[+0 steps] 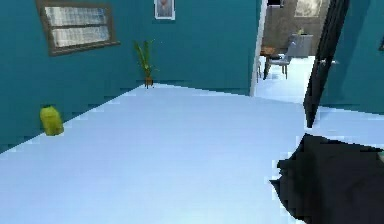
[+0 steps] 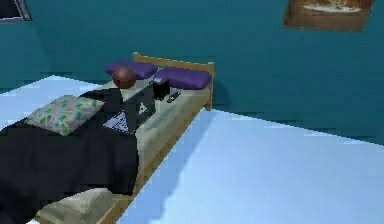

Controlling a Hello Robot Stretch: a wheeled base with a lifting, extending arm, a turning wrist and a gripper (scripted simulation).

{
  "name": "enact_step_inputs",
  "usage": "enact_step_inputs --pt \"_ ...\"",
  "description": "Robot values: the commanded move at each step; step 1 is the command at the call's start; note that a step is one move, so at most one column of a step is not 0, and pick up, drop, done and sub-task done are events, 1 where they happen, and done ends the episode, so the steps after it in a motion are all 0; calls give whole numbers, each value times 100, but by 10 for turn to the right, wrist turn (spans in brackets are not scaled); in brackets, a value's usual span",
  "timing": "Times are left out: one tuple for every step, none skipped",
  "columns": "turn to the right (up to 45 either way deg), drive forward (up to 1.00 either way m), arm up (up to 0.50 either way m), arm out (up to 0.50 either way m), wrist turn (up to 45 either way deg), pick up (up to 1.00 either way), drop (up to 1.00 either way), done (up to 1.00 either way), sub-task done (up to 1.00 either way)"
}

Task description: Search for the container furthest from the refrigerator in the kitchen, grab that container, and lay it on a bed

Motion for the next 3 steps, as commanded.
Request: enact_step_inputs --pt "-60 0 0 0 0 0 0 0 0" --pt "0 45 0 0 0 0 0 0 0" --pt "210 0 0 0 0 0 0 0 0"
